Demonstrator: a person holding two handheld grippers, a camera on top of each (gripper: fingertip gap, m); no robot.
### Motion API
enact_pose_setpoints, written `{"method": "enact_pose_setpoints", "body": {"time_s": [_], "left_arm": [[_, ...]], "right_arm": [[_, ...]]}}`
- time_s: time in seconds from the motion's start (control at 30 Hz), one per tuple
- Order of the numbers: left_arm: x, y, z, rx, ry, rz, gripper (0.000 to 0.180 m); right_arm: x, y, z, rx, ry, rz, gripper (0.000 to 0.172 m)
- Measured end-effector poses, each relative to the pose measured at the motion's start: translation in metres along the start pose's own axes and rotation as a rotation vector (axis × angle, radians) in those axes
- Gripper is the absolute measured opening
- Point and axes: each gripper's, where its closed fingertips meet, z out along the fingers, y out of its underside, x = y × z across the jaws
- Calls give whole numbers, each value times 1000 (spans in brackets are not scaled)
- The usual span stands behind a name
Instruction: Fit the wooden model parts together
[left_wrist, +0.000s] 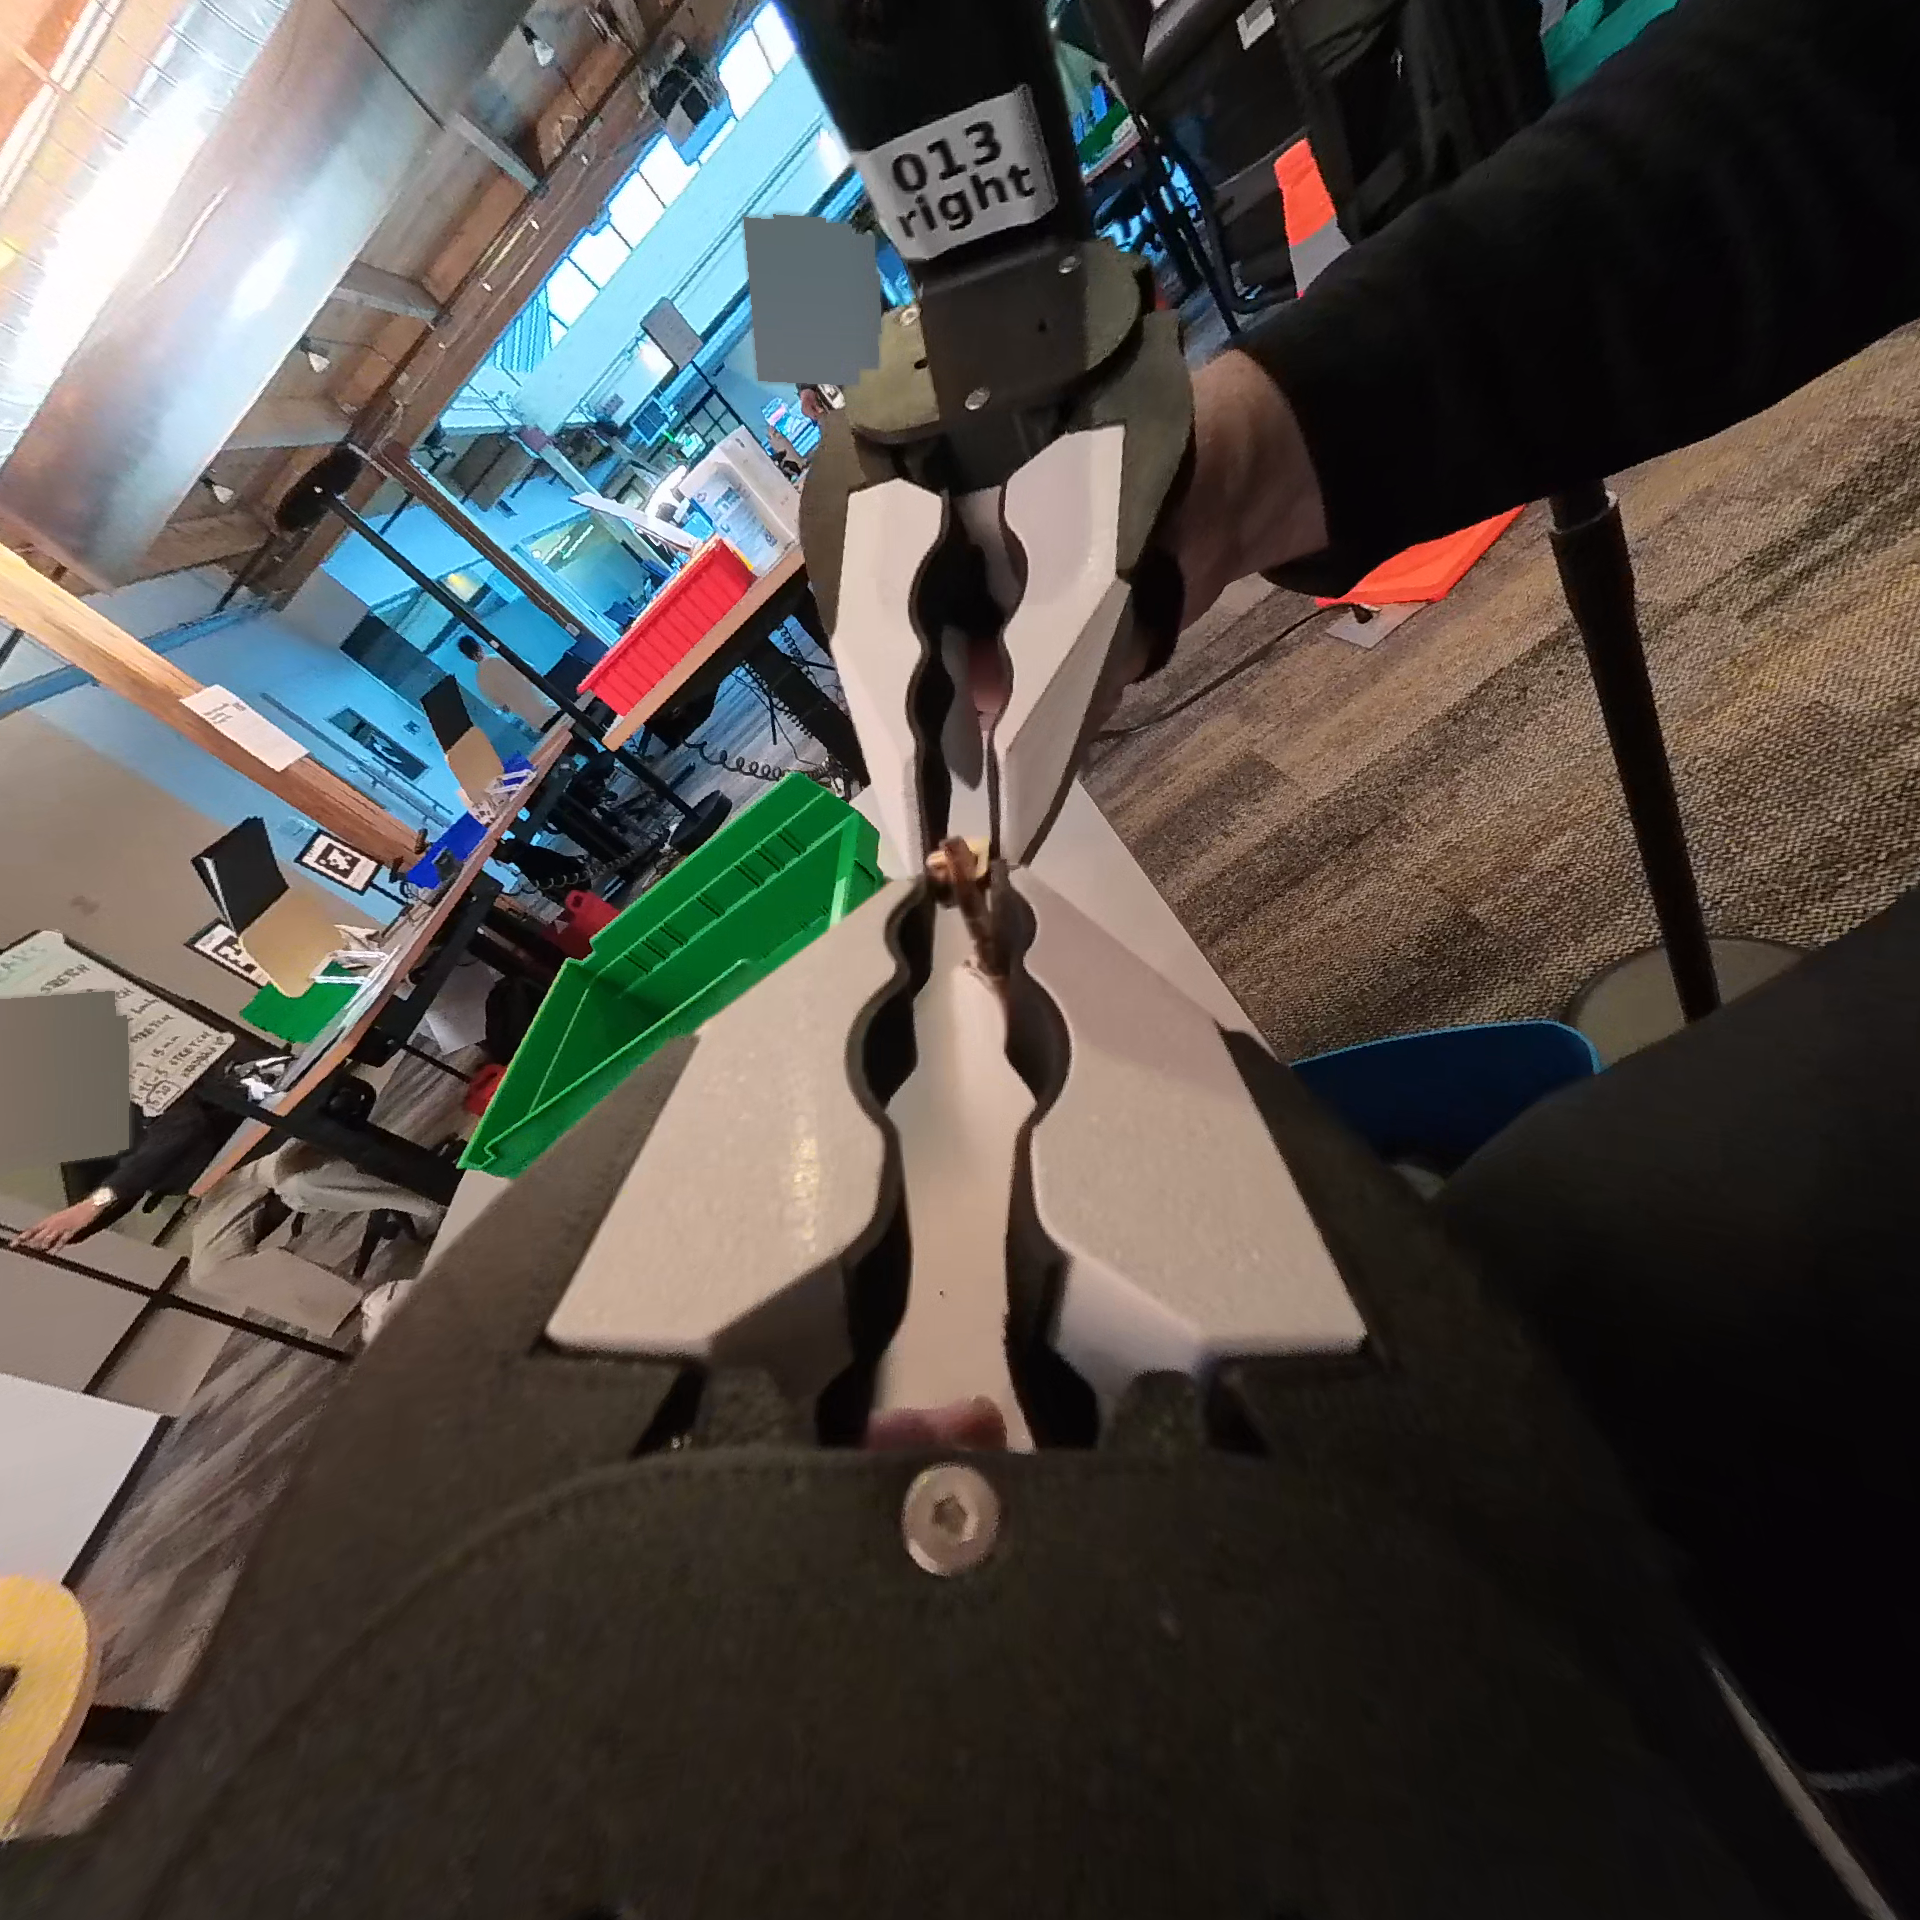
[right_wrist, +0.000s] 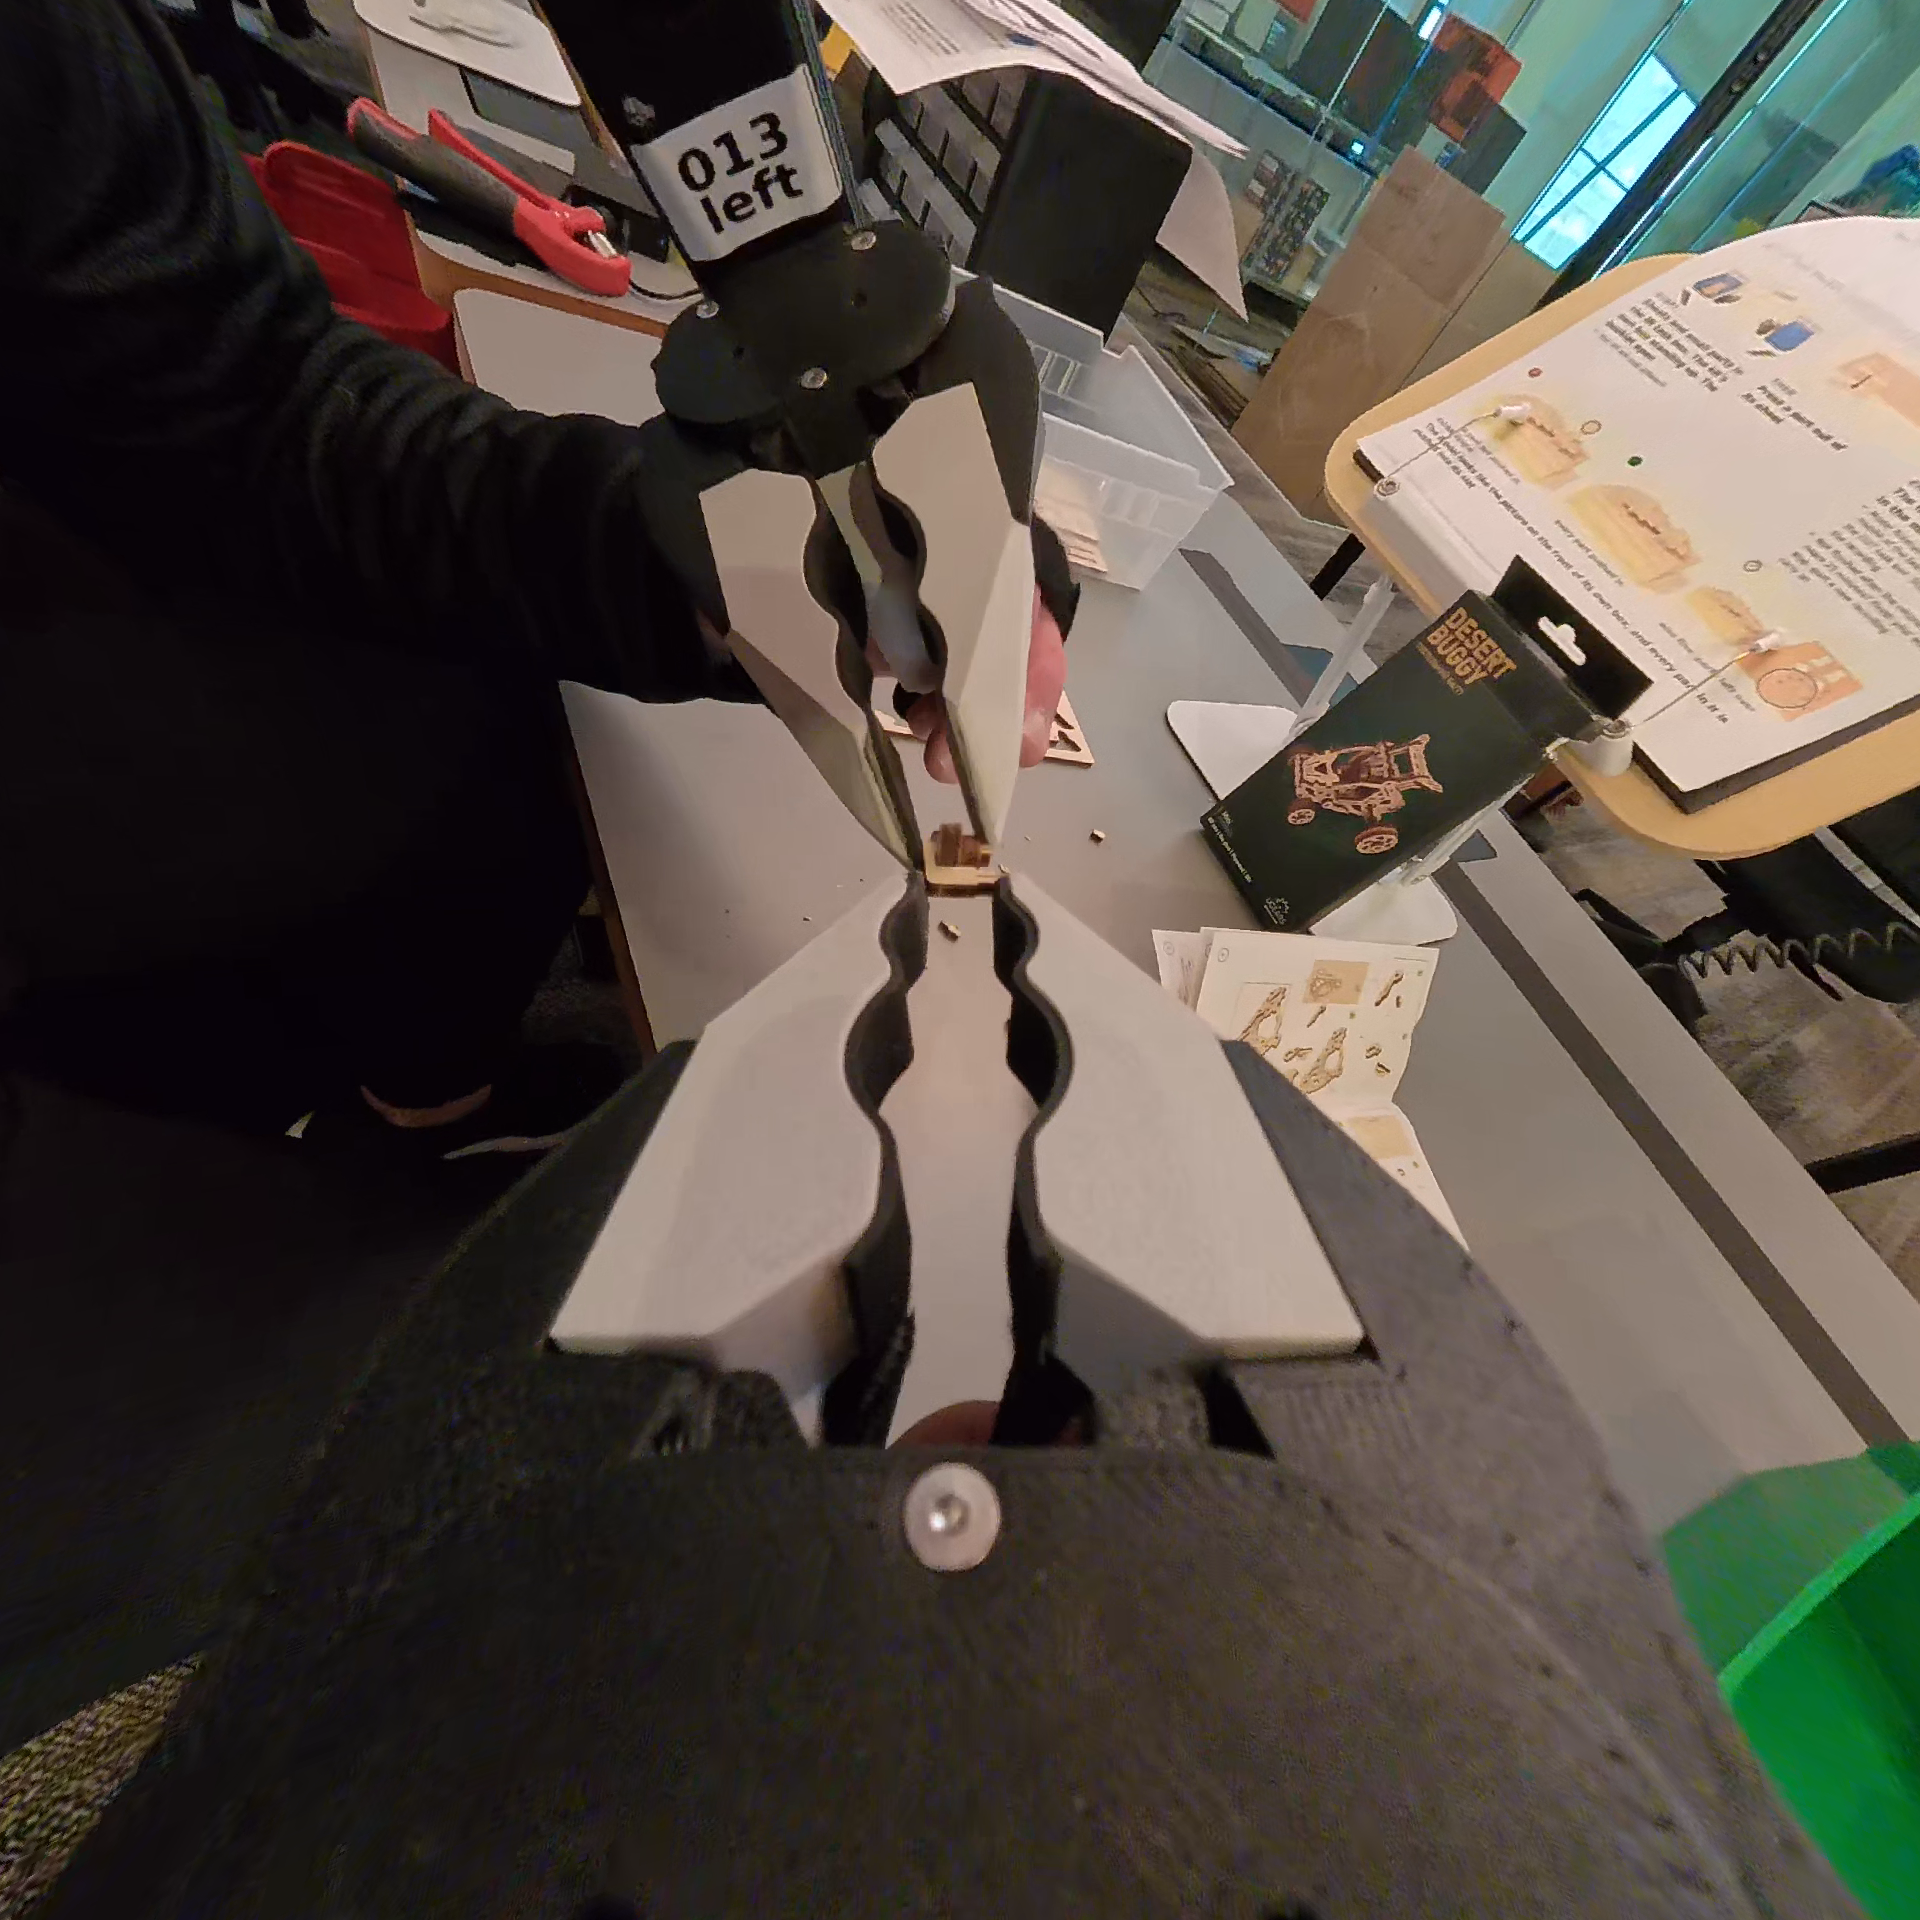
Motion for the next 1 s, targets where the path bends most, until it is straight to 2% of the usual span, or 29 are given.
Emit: {"method": "enact_pose_setpoints", "body": {"time_s": [0.4, 0.53, 0.6, 0.7, 0.87, 1.0], "left_arm": [[0, 5, 3, -4, 2, -22, 8], [-6, 9, 7, -12, -50, -28, 8], [-8, 9, 9, -16, -78, -16, 8], [-13, 10, 16, -77, -168, 88, 8], [-6, 6, 31, -120, -240, 225, 8], [-1, 3, 43, -143, -281, 294, 8]], "right_arm": [[3, 4, 0, -13, 12, 20, 10], [10, 7, -3, -8, 52, 91, 26], [15, 10, -9, 9, 79, 186, 19], [17, 12, -16, 80, 97, 412, 15], [18, 16, -29, 286, 78, 797, 8], [10, 22, -34, 316, 66, 861, 3]]}}
